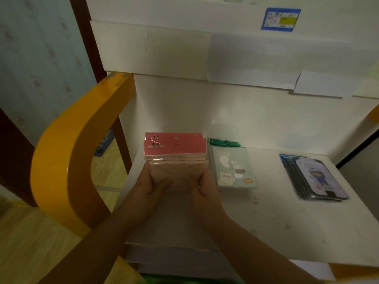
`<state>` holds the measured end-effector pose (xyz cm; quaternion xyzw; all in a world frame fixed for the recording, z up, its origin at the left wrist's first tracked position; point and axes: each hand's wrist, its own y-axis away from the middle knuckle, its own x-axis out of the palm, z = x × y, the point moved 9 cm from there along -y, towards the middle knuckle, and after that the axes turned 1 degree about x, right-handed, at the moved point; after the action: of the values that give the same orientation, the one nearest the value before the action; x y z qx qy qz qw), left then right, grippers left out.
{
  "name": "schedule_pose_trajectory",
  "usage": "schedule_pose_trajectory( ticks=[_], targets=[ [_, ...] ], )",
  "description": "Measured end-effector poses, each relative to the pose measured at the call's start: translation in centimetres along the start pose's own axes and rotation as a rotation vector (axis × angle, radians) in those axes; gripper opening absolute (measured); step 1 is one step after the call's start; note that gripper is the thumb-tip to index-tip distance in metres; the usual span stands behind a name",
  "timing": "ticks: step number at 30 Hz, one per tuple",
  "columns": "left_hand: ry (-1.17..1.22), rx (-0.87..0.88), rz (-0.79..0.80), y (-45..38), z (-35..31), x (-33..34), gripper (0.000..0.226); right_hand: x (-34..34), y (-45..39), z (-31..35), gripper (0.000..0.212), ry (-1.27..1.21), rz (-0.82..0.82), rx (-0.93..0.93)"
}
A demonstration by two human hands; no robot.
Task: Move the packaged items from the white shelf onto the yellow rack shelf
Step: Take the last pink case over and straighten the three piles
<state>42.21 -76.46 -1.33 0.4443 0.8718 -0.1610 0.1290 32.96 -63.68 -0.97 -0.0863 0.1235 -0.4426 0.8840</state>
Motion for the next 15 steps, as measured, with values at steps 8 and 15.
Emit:
schedule_pose_trajectory(
  ticks=[8,15],
  targets=[
    [0.030,-0.193,-0.140,-3.2,0.8,0.1,0.036,0.8,-3.3,-2.2,0.029,0.019,-0.080,0.496],
    [-0.329,-0.462,0.038,-6.2,4.0,0.1,0.054,2.1,-5.0,-5.2,0.042,0.061,0.066,0.861]
  ],
)
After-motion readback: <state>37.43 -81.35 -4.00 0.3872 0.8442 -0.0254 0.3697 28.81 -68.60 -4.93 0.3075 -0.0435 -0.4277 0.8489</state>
